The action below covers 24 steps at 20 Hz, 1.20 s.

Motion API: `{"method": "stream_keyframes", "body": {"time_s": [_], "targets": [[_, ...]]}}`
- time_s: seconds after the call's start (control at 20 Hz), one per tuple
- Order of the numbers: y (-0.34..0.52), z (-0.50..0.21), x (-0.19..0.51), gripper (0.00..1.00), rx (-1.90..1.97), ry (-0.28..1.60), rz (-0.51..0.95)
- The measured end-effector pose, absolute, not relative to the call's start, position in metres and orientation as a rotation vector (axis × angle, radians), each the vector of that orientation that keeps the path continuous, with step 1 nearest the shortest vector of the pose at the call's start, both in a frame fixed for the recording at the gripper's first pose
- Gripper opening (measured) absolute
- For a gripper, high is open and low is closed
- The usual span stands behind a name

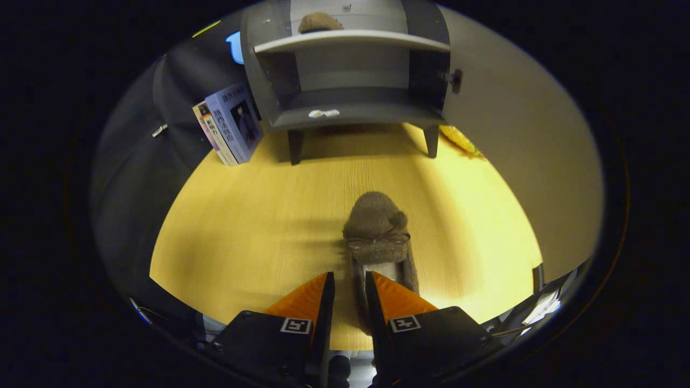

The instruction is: Open the shoe cabinet door, grab the shoes and put them into the shoe cabinet, then close the shoe cabinet door.

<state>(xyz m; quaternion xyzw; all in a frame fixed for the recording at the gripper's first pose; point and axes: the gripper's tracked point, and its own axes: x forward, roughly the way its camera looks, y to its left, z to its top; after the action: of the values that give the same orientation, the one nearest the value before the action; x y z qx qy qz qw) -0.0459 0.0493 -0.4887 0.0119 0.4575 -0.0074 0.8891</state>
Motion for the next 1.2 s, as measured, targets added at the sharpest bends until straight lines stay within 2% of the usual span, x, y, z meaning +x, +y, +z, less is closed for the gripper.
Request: {"method": "stream_keyframes", "body": {"time_s": [0.3,0.85,0.95,1.0,1.1,1.2], "targets": [[0.047,-0.527,-0.027,0.38,0.016,0.954,-0.012],[0.036,-0.547,0.028,0.4,-0.089,0.842,-0.009],[0.038,-0.543,0.024,0.16,-0.105,0.855,-0.016],[0.039,-0.537,0.025,0.16,-0.093,0.853,-0.013],[0.04,-0.54,0.025,0.05,-0.047,0.86,-0.012],[0.043,-0.536,0.023,0.05,-0.027,0.882,-0.003]]}}
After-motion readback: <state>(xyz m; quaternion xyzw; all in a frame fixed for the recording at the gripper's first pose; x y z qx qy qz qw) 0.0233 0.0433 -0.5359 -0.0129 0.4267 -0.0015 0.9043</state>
